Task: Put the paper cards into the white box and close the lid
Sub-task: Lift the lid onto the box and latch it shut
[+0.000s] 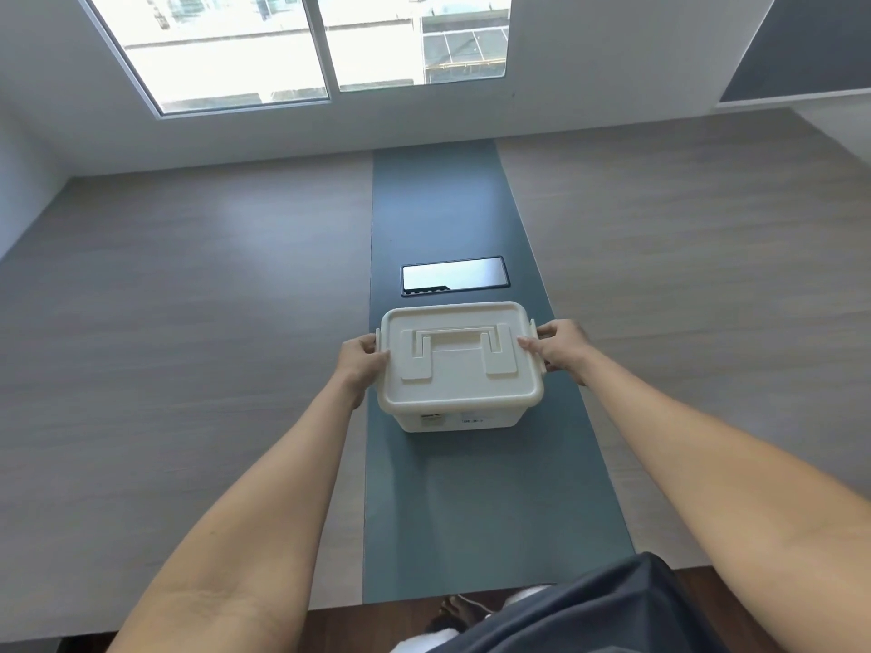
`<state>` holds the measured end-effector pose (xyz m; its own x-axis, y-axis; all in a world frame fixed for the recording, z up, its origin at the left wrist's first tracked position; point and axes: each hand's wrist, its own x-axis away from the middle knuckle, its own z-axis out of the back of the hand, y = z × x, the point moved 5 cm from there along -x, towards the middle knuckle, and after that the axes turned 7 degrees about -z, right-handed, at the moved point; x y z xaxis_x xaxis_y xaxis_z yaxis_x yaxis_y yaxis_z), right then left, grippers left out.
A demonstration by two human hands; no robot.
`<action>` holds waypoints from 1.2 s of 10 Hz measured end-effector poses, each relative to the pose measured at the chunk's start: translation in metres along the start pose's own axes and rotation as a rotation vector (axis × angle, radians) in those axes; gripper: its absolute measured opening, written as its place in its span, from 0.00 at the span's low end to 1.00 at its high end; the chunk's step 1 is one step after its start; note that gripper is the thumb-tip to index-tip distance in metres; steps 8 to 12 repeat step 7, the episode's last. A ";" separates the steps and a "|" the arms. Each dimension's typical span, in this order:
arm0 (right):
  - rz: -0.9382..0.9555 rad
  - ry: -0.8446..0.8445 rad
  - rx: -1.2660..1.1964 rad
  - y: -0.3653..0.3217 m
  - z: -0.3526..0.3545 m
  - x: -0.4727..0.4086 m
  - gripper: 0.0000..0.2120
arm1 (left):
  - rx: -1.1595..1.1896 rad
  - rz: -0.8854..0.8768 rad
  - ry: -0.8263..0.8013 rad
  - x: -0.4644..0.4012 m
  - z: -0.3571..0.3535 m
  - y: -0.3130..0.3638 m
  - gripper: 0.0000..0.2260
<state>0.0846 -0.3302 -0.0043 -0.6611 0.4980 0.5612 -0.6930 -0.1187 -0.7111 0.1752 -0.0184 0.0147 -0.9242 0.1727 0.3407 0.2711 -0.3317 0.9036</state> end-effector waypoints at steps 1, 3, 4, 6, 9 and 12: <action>0.021 0.046 -0.004 -0.003 0.004 -0.007 0.19 | 0.014 0.011 0.035 -0.010 -0.004 0.001 0.16; 0.058 0.007 -0.044 -0.012 0.007 -0.027 0.09 | 0.029 0.014 0.107 -0.030 -0.010 0.004 0.15; 0.084 0.012 -0.061 -0.014 0.009 -0.030 0.13 | 0.051 0.027 0.110 -0.033 -0.011 -0.001 0.17; 0.126 0.027 -0.098 -0.007 0.010 -0.024 0.17 | 0.049 0.003 0.137 -0.024 -0.010 -0.004 0.14; 0.126 0.198 -0.093 0.019 0.014 -0.011 0.24 | 0.045 -0.006 0.202 -0.010 -0.006 -0.026 0.18; 0.126 0.198 -0.093 0.019 0.014 -0.011 0.24 | 0.045 -0.006 0.202 -0.010 -0.006 -0.026 0.18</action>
